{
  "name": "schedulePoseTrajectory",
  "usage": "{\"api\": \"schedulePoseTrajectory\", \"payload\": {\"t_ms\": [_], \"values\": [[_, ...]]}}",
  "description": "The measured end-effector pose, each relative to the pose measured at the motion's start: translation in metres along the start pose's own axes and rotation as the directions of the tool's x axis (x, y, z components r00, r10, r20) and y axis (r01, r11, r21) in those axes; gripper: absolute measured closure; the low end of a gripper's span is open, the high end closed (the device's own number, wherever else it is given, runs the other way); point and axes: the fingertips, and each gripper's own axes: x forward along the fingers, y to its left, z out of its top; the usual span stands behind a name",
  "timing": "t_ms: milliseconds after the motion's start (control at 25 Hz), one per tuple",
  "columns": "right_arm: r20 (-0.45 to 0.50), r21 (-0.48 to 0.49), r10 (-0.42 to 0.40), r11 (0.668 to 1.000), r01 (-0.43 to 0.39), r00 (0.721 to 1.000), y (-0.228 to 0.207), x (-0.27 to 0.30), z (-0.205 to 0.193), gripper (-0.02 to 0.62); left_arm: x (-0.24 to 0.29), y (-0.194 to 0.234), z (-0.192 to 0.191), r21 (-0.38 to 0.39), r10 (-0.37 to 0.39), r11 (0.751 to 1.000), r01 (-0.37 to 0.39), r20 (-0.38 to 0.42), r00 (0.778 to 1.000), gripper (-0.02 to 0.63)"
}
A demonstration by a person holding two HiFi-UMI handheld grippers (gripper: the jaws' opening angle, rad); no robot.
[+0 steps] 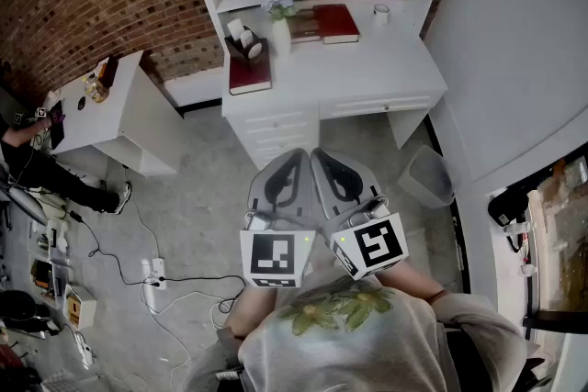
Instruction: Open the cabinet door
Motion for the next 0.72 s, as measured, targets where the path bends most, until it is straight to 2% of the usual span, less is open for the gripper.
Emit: {"api": "schedulePoseTrajectory", "payload": {"t_ms": [320, 720], "values": [[0.02, -0.003, -0.024, 1.0, 0.024, 1.0, 0.018, 0.029, -0.007, 0.574, 0.0, 0.034, -0.004, 0.014, -0.025, 1.0, 0.025, 0.011, 1.0, 0.598], [-0.002, 0.006, -0.029, 1.0, 0.029, 1.0, 0.028, 0.066, -0.026, 0.574, 0.01, 0.073, -0.02, 0.005, -0.029, 1.0, 0.029, -0.012, 1.0, 0.598]]}}
